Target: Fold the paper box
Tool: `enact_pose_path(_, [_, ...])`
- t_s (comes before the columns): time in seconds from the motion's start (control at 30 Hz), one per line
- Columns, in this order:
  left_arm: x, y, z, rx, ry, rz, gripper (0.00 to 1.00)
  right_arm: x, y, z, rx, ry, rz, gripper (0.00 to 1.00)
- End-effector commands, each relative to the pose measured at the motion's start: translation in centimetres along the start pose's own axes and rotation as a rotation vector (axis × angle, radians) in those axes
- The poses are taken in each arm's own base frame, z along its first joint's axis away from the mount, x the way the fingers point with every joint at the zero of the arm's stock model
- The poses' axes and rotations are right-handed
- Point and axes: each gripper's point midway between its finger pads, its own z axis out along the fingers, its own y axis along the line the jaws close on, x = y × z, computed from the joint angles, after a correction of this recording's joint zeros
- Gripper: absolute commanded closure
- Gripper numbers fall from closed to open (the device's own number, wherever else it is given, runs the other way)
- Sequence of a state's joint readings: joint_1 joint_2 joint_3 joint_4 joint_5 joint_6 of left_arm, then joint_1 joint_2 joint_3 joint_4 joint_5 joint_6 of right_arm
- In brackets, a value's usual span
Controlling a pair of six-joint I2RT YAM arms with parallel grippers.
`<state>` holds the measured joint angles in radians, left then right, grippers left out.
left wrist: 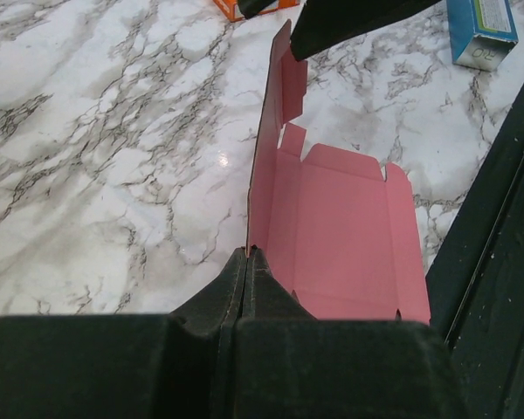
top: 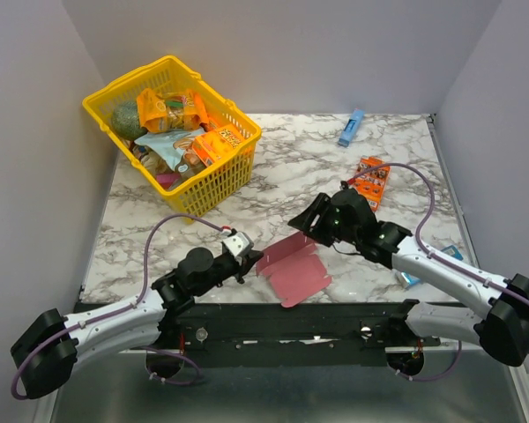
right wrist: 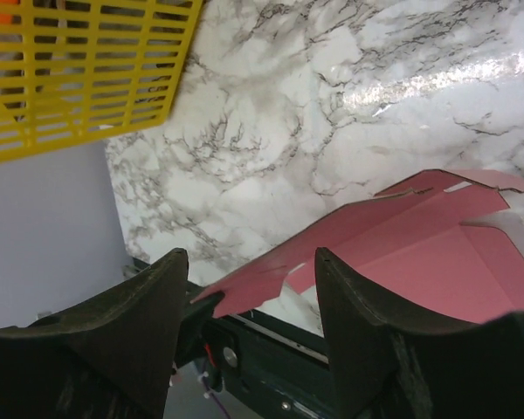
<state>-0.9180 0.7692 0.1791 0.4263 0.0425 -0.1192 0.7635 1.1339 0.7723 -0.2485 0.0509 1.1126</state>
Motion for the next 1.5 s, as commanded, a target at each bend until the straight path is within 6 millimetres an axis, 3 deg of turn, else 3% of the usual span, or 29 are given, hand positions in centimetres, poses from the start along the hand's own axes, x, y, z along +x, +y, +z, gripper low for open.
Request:
enact_pose_path(0.0, [-0.7,0.0,0.4,-0.01,-0.02,0.039,1.0,0.3,1.2,0.8,-0.066,0.039,0.084,0.34])
enact_pose_path(0.33, [-0.3,0.5,0.5,-0.083,0.008,0.076,1.0,1.2,-0.8,0.9,-0.03,0.047,0.163,0.39])
enact_pose_path(0.57, [0.1,-0.2,0.8,-0.074,0.035,0.108,1.0,1.8,-2.8,1.7,0.022,0.05,0.195,0.39])
enact_pose_path(0.8, [0.1,-0.8,0.8,-0.061,0.035,0.123,1.0,1.3,-3.0,2.4,0.02,0.043,0.202,0.42])
enact_pose_path(1.17, [0.3,-1.1,0.9,-0.063,0.047,0.147,1.0,2.3,-3.9,3.1,0.019,0.09,0.231,0.51])
enact_pose_path(1.47, [0.9,-1.7,1.3,-0.066,0.079,0.17,1.0,2.5,-4.2,3.2,0.027,0.102,0.238,0.64])
